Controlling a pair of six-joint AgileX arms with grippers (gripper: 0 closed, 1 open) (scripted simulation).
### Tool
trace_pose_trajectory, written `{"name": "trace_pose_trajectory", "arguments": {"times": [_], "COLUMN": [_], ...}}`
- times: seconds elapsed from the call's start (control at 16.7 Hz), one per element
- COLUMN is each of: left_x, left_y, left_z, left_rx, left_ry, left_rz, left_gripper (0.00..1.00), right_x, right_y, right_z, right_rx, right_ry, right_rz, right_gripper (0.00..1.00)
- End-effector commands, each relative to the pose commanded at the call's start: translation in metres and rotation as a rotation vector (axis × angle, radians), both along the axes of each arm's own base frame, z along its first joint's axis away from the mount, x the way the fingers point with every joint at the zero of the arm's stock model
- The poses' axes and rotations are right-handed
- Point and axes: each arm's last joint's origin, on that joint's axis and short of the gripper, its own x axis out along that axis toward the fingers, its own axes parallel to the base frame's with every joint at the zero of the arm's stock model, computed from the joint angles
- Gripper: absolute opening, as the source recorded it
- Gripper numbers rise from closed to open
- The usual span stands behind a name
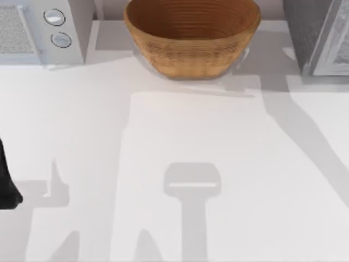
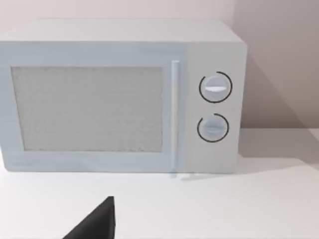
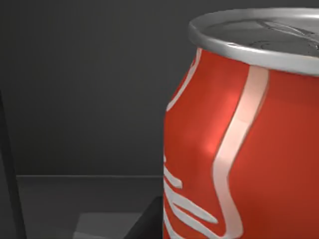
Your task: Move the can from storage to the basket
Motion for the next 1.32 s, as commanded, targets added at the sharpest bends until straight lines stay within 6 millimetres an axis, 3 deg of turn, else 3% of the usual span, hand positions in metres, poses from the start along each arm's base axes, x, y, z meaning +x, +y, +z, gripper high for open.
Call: {"name": "trace_pose_trajectory", "arguments": {"times": [0.36,0.6,0.78,1.14,1.32], "left_x": [0.0,0.0,0.0,0.0,0.0], "left_y": [0.0,0.0,0.0,0.0,0.0], "left_z": [0.0,0.0,0.0,0.0,0.0], "left_rx": [0.0,0.0,0.0,0.0,0.0], "left_ry": [0.0,0.0,0.0,0.0,0.0], "left_rz": [0.0,0.0,0.0,0.0,0.0], "left_gripper": [1.0,1.0,1.0,1.0,1.0], "right_x": [-0.017,-0.04,-0.057,-0.091,-0.105], "right_y": [-0.021,-0.05,-0.072,-0.105,-0.115], "right_z": [-0.007,-0.042,-0.099,-0.264,-0.334], "right_rx": [0.013,0.007,-0.011,-0.023,-0.01], "right_ry": [-0.023,-0.018,0.025,0.127,0.11], "right_rz": [0.001,-0.004,-0.009,-0.007,-0.002], "right_gripper": [0.0,0.0,0.0,0.0,0.0]}}
